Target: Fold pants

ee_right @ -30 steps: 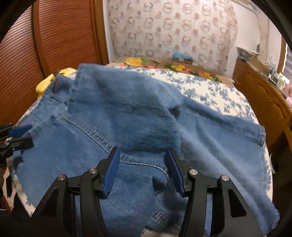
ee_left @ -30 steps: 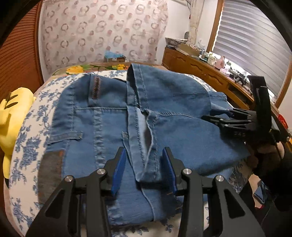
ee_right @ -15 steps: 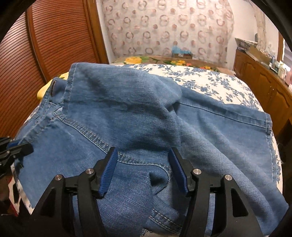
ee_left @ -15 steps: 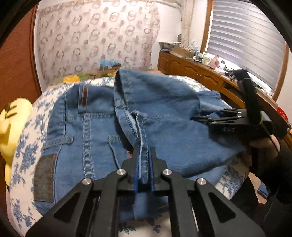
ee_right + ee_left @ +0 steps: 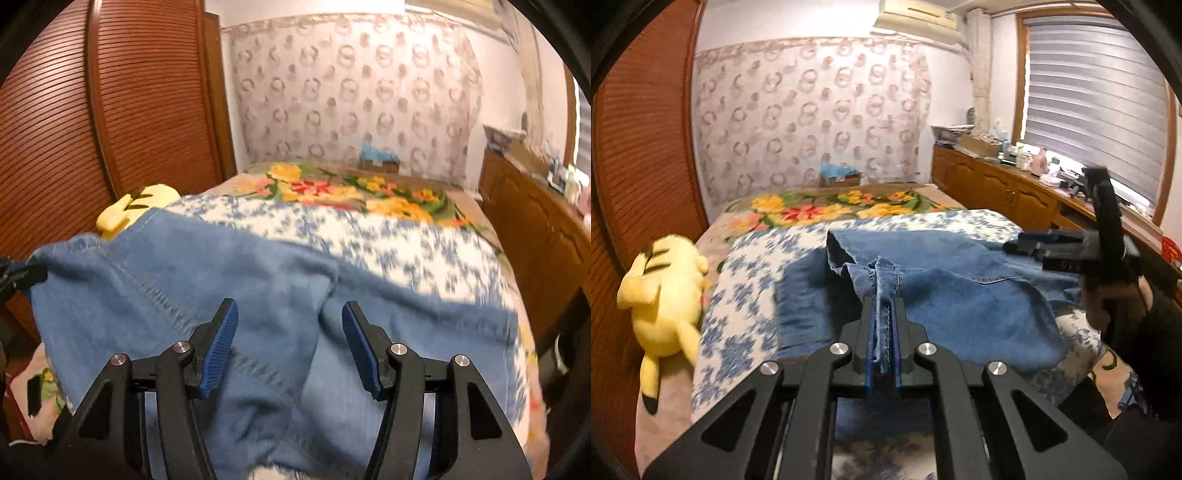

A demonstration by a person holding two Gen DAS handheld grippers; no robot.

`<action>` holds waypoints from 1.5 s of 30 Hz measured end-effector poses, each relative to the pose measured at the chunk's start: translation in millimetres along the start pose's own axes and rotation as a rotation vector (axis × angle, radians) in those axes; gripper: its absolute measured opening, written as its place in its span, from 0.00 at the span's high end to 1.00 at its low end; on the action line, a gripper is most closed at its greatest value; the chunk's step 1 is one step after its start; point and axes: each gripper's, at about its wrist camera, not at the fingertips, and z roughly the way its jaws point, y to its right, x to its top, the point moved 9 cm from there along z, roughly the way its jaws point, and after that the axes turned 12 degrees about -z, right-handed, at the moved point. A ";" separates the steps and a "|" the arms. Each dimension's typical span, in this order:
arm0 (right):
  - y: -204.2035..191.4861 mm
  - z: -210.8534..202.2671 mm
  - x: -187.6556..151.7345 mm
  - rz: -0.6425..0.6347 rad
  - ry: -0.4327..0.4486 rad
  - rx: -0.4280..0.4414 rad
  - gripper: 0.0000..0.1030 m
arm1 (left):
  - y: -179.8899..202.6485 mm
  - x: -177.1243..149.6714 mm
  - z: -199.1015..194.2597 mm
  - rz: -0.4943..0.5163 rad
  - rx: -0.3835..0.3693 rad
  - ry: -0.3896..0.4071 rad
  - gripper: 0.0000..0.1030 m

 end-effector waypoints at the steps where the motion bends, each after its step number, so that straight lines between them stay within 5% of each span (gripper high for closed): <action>1: -2.4 4.7 8.6 -0.011 -0.001 0.008 0.42 | -6.5 -2.5 1.4 -0.010 0.007 -0.008 0.96; 13: -53.3 109.5 57.7 -0.145 -0.085 0.158 0.42 | -44.5 -54.8 34.0 -0.070 0.046 -0.119 0.95; 21: -87.1 132.4 59.9 -0.215 -0.113 0.272 0.43 | -50.0 -73.5 46.3 -0.094 0.044 -0.161 0.95; 24: -96.7 137.4 56.5 -0.258 -0.139 0.267 0.59 | -48.6 -73.5 45.0 -0.088 0.037 -0.153 0.95; 26: -98.4 137.5 56.5 -0.274 -0.137 0.260 0.93 | -47.5 -70.0 41.6 -0.080 0.034 -0.142 0.95; 29: -98.4 125.8 66.1 -0.269 -0.080 0.260 0.99 | -47.0 -60.1 28.5 -0.081 0.024 -0.099 0.95; 36: -110.8 93.4 111.3 -0.273 0.068 0.239 1.00 | -60.9 -35.7 -0.6 -0.085 0.063 -0.018 0.95; 41: -126.1 108.6 115.1 -0.256 0.010 0.243 1.00 | -79.0 -42.3 9.8 -0.112 0.091 -0.068 0.94; 45: -127.2 113.4 106.0 -0.227 -0.017 0.246 0.87 | -78.6 -46.1 12.9 -0.100 0.111 -0.080 0.89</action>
